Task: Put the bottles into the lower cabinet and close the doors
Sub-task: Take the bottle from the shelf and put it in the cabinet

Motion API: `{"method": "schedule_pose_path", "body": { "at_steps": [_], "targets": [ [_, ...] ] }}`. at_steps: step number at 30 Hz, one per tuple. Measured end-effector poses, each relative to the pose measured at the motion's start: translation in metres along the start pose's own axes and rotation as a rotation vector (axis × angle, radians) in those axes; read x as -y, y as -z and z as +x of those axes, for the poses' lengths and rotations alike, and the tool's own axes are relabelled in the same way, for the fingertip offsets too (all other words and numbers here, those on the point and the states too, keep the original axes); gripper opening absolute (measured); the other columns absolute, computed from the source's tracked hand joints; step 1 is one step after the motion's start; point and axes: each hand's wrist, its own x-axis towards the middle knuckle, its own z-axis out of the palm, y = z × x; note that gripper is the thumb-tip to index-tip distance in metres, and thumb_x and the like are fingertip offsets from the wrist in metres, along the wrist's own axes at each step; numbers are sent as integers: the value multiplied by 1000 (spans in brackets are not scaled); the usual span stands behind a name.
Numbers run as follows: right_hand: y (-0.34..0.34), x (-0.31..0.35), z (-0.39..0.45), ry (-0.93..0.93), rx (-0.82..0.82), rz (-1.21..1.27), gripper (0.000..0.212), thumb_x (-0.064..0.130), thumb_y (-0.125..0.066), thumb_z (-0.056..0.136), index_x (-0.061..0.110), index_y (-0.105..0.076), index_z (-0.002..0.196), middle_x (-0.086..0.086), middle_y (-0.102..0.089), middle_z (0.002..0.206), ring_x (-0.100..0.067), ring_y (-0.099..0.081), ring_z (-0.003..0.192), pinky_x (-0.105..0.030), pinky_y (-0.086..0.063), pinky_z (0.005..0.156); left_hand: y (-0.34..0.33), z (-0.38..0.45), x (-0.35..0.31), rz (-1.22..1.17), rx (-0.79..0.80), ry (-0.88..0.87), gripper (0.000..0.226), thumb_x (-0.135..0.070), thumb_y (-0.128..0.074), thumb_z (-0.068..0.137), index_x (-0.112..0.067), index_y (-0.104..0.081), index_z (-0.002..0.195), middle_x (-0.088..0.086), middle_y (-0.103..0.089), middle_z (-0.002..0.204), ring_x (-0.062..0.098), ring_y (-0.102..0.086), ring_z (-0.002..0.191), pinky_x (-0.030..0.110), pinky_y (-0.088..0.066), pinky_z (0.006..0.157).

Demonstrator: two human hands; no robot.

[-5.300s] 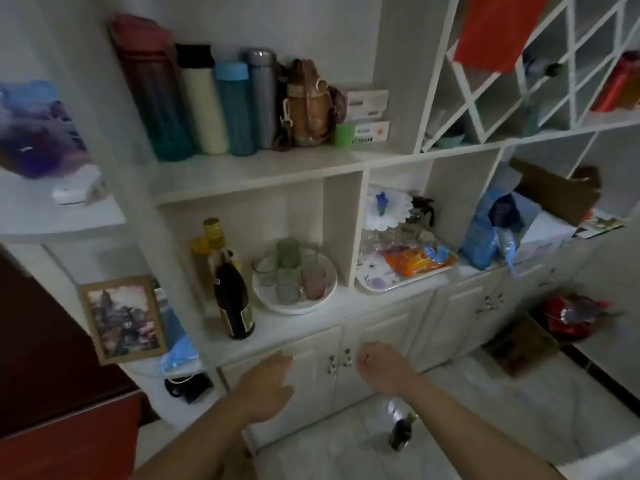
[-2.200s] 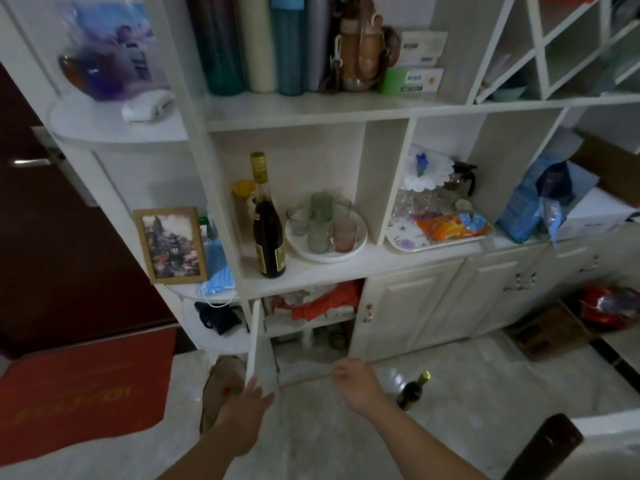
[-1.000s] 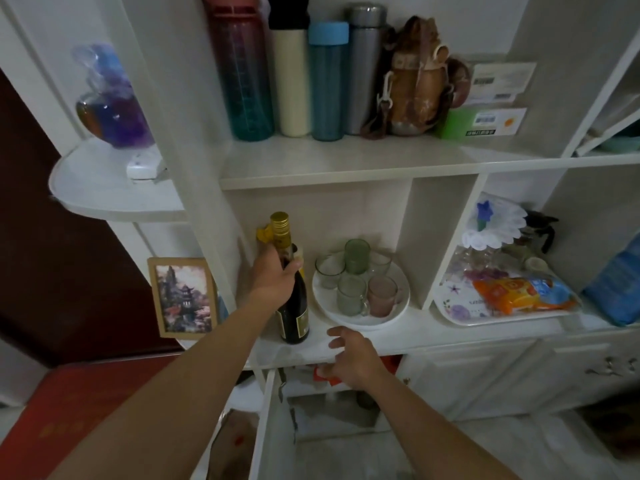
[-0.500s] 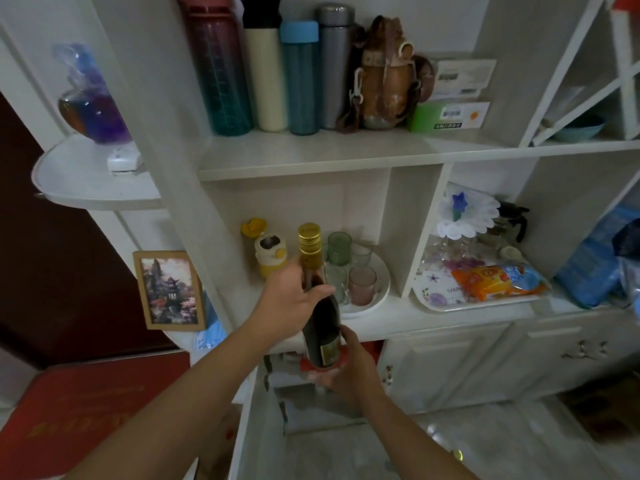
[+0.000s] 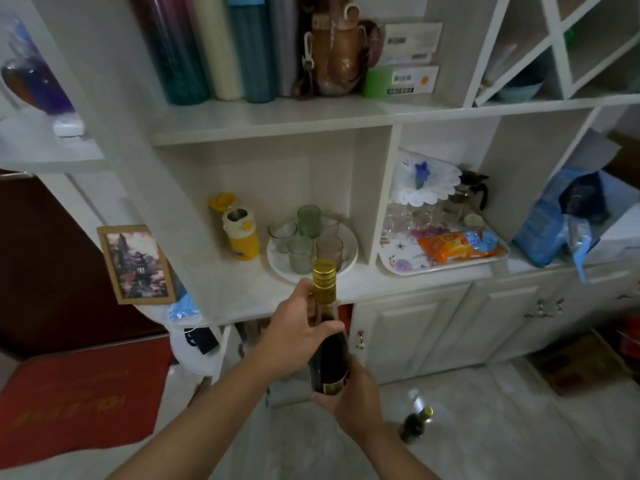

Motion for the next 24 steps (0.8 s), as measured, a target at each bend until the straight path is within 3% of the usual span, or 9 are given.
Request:
{"method": "schedule_pose_path", "body": {
  "at_steps": [4,9,18,22,24],
  "targets": [
    [-19,-31,4,-68,9,-55,65,41,-88,49,35,-50,102,14,-69,96,-7,-68,91,-11,-47,67,-24,1,39,-46,-16,45,38,-22,-77,71,-28,-54,101,-8,-73,99,3,-67,96,39,-54,95],
    [-53,-72,19,-118,-32,-65,67,41,-84,55,29,-54,113,10,-70,101,-12,-67,95,-15,-44,65,-46,19,94,-107,24,60,40,-7,-74,77,-27,-55,105,-6,-73,99,1,-68,95,30,-53,95],
    [-125,-170,74,-191,43,58,65,40,-83,46,32,-59,106,11,-71,98,-6,-69,94,-29,-59,78,-94,40,213,-193,42,100,36,-4,-71,76,-21,-59,105,0,-71,108,3,-66,103,26,-49,94],
    [-157,-220,87,-198,63,90,53,28,-86,59,32,-62,105,8,-73,95,-7,-70,87,-31,-60,79,-123,43,265,-256,16,144,36,1,-69,79,-27,-60,99,-13,-71,103,-9,-63,100,12,-44,87],
    [-174,-244,92,-206,53,93,54,31,-86,57,32,-62,106,6,-73,94,-7,-70,87,-34,-61,80,-134,47,292,-285,-2,164,41,2,-69,79,-33,-61,96,-17,-72,98,-9,-64,97,13,-45,85]
  ]
}}
